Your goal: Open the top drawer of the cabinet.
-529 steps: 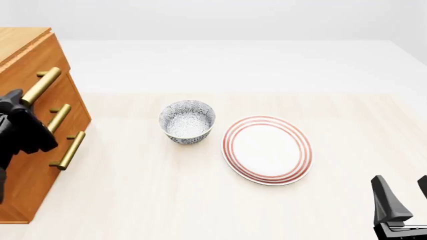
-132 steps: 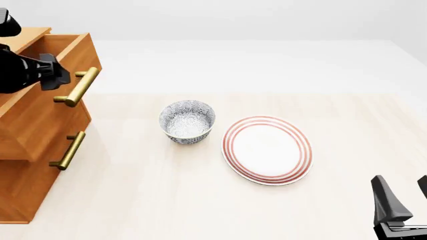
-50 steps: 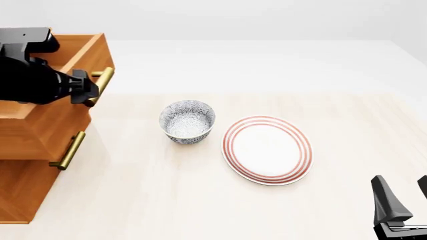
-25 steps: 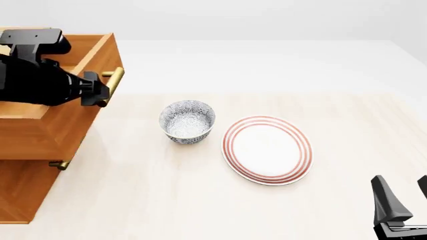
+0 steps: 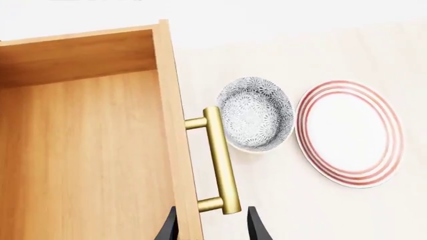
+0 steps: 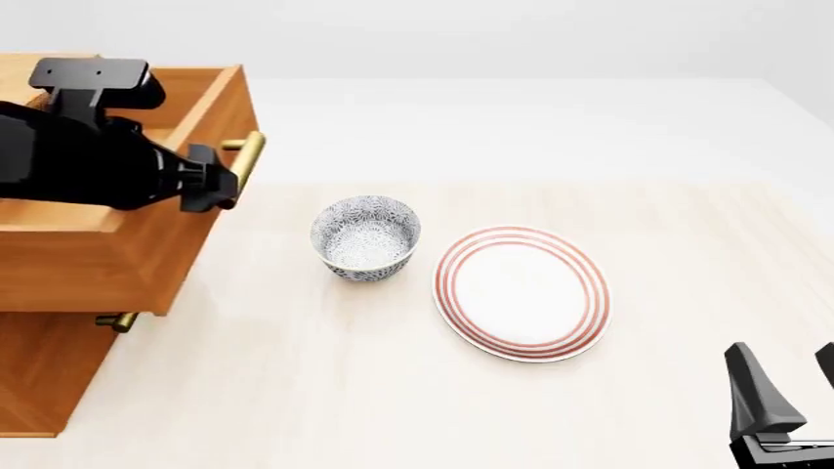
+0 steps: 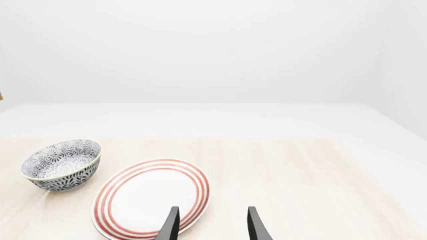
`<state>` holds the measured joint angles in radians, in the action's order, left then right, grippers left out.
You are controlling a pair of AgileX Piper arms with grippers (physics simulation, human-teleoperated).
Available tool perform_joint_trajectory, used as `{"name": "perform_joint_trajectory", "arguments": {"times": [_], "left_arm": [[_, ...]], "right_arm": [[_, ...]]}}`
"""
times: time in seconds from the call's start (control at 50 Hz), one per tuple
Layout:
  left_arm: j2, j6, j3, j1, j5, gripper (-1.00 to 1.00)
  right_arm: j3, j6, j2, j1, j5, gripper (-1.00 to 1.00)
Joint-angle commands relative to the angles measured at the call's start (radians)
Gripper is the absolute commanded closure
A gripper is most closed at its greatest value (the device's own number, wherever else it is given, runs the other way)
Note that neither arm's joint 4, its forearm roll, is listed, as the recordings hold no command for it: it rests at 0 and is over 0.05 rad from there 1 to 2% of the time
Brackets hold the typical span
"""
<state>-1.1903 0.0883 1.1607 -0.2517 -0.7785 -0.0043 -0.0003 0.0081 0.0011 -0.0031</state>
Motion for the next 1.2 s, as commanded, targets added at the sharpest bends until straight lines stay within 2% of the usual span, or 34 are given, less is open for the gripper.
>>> {"name": "perform_joint_trajectory", "arguments": {"times": [0.02, 0.42, 0.64, 0.84, 1.2], "left_arm": [[-0.003, -0.014, -0.003, -0.034, 0.001, -1.0], [-0.003, -0.026, 0.005, -0.09, -0.003, -1.0], [-0.009, -0.004, 0.021, -0.15, 0.007, -1.0], [0.003, 0.003, 0.03, -0.171, 0.005, -1.0], [0.068, -0.034, 0.043, -0.119, -0.042, -1.0]], "right_arm": [[0.001, 0.0, -0.001, 0.0, 0.0, -1.0], [0.001, 0.0, -0.001, 0.0, 0.0, -1.0], [0.001, 0.0, -0.001, 0.0, 0.0, -1.0], [0.001, 0.0, -0.001, 0.0, 0.0, -1.0], [0.001, 0.0, -0.001, 0.0, 0.0, -1.0]]}}
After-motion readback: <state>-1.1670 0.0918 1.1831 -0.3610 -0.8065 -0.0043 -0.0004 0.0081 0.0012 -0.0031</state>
